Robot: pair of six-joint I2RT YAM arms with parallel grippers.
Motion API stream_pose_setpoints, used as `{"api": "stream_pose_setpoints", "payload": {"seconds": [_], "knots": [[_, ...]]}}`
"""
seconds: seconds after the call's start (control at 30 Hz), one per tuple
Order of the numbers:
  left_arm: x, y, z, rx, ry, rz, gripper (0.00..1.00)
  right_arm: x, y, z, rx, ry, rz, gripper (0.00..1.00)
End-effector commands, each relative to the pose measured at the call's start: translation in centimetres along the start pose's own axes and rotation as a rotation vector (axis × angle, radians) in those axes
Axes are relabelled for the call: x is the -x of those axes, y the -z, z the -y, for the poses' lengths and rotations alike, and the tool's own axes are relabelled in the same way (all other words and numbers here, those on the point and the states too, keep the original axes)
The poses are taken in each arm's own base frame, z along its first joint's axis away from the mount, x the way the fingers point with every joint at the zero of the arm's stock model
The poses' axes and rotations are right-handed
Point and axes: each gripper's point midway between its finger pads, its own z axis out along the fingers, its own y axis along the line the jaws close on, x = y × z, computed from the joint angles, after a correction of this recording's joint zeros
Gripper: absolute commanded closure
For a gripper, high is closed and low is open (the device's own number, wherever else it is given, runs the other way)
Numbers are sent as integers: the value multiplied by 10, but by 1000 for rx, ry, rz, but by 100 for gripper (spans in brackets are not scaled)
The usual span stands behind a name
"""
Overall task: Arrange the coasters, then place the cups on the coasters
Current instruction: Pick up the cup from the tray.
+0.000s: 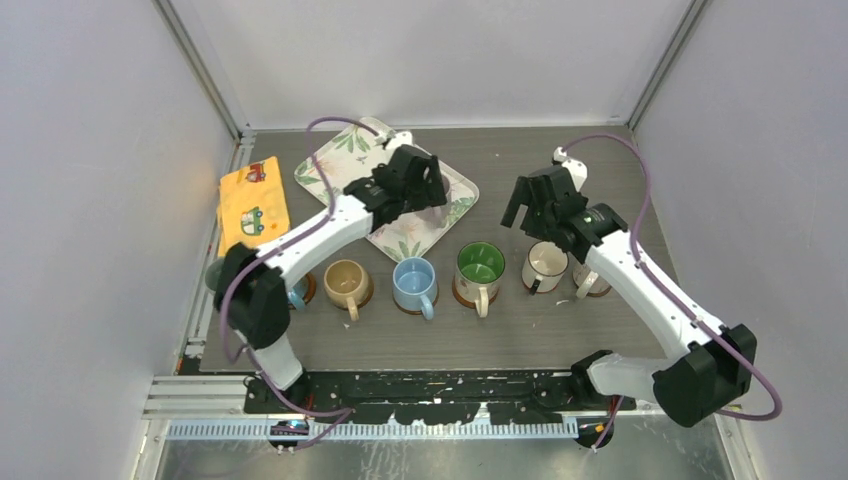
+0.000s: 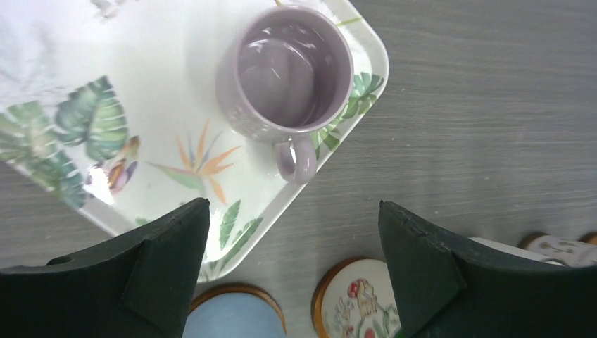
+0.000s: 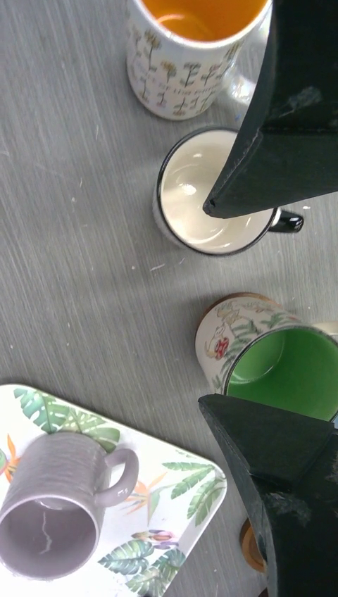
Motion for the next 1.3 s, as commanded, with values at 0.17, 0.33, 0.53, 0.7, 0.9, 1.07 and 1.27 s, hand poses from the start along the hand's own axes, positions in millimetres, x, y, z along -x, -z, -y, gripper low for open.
{"api": "stream_pose_setpoints", "payload": {"seconds": [0.17, 0.33, 0.53, 0.7, 0.9, 1.07, 1.27], "knots": [[26, 85, -34, -62, -2, 91, 0, 16, -23, -69, 90, 40, 40, 0], [20, 117, -52, -79, -40, 111, 0, 13, -41, -104, 130, 99, 19, 0], [16, 149, -70, -93, -113, 135, 0, 1, -69, -142, 181, 159, -25, 0], [14, 165, -82, -96, -157, 156, 0, -18, -93, -165, 199, 213, -72, 0], [8, 167, -93, -73, -193, 159, 0, -35, -114, -193, 229, 266, -103, 4], [7, 166, -99, -55, -216, 166, 0, -52, -135, -197, 216, 297, -134, 14], [7, 165, -103, -42, -230, 181, 0, -65, -147, -202, 236, 365, -130, 25]]}}
